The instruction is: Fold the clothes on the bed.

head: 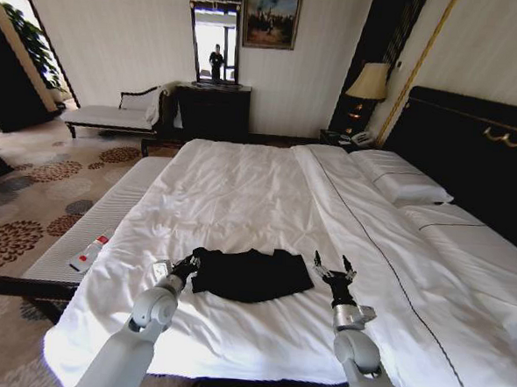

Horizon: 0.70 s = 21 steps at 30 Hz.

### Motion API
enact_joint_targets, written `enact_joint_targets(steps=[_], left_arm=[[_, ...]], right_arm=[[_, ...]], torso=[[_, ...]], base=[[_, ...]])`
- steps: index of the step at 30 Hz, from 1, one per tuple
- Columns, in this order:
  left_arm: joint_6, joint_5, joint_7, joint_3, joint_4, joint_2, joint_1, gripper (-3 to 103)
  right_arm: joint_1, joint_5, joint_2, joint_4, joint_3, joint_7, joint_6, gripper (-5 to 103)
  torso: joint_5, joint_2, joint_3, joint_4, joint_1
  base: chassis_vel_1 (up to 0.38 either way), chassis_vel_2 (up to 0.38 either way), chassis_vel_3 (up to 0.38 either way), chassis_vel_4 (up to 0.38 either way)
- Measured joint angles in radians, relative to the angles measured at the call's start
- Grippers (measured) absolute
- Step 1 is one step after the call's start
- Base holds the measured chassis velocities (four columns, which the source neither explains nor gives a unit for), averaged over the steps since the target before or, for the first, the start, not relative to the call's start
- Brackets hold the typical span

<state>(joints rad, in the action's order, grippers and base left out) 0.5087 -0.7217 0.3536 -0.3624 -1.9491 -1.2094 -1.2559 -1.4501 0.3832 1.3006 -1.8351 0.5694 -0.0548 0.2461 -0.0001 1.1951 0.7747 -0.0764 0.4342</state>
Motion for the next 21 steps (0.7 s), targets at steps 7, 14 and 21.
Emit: enact_joint_targets(steps=[7, 14, 21], left_arm=[[-0.034, 0.04, -0.051, -0.06, -0.019, 0.028, -0.123, 0], [-0.12, 0.151, -0.141, -0.116, -0.037, 0.017, -0.266, 0], [-0.163, 0.207, -0.165, -0.152, -0.041, -0.03, -0.323, 0]], right_arm=[[0.023, -0.001, -0.001, 0.021, -0.015, -0.022, -0.003, 100], [0.071, 0.014, -0.041, 0.037, -0.075, -0.038, -0.06, 100], [0.121, -0.001, -0.243, 0.014, -0.231, -0.124, -0.24, 100]], torso=[[-0.0001, 0.0, 0.0, 0.0003, 0.0], [0.0, 0.0, 0.0, 0.0001, 0.0], [-0.0001, 0.0, 0.0, -0.0001, 0.0]], base=[[0.0, 0.0, 0.0, 0.0], [0.0, 0.0, 0.0, 0.0], [0.0, 0.0, 0.0, 0.0]])
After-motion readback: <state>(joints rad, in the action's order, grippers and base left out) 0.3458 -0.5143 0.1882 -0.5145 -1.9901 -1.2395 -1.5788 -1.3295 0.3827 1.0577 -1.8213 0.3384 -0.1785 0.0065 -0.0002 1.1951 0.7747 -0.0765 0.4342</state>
